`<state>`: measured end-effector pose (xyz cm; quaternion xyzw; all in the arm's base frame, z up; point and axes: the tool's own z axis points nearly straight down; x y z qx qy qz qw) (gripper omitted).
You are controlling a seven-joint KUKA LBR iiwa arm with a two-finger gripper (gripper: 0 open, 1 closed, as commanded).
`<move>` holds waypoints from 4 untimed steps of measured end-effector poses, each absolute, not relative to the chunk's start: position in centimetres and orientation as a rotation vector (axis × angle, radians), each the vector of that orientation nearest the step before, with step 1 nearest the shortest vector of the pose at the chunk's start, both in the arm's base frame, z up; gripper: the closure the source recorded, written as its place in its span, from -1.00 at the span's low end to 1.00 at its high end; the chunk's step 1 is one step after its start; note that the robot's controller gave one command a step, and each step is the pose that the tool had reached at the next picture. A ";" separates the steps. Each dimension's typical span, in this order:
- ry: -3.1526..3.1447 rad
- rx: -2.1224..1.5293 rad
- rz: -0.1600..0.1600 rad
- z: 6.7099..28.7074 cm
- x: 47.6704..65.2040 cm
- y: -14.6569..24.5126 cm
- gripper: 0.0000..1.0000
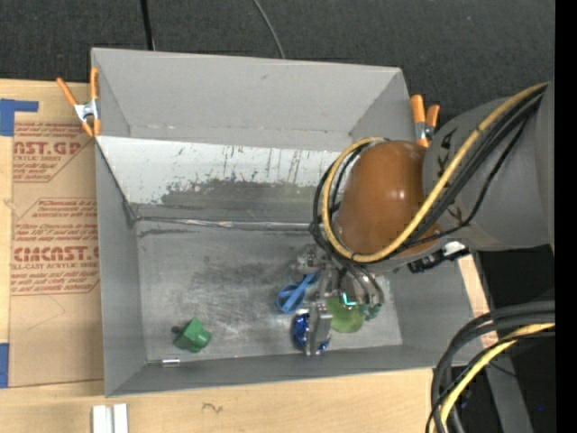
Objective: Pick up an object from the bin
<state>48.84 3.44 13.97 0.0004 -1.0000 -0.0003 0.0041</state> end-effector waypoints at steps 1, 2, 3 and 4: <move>-3.122 0.494 -0.011 7.8 55.6 -0.2 -1.00; -3.110 0.495 -0.005 8.2 55.9 0.1 -1.00; -3.039 0.844 0.001 7.2 57.9 0.9 -1.00; -3.041 0.815 -0.005 7.2 55.3 8.1 -1.00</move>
Offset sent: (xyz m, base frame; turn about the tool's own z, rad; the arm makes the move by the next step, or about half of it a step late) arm 0.0612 -0.0424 -0.0697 -0.3102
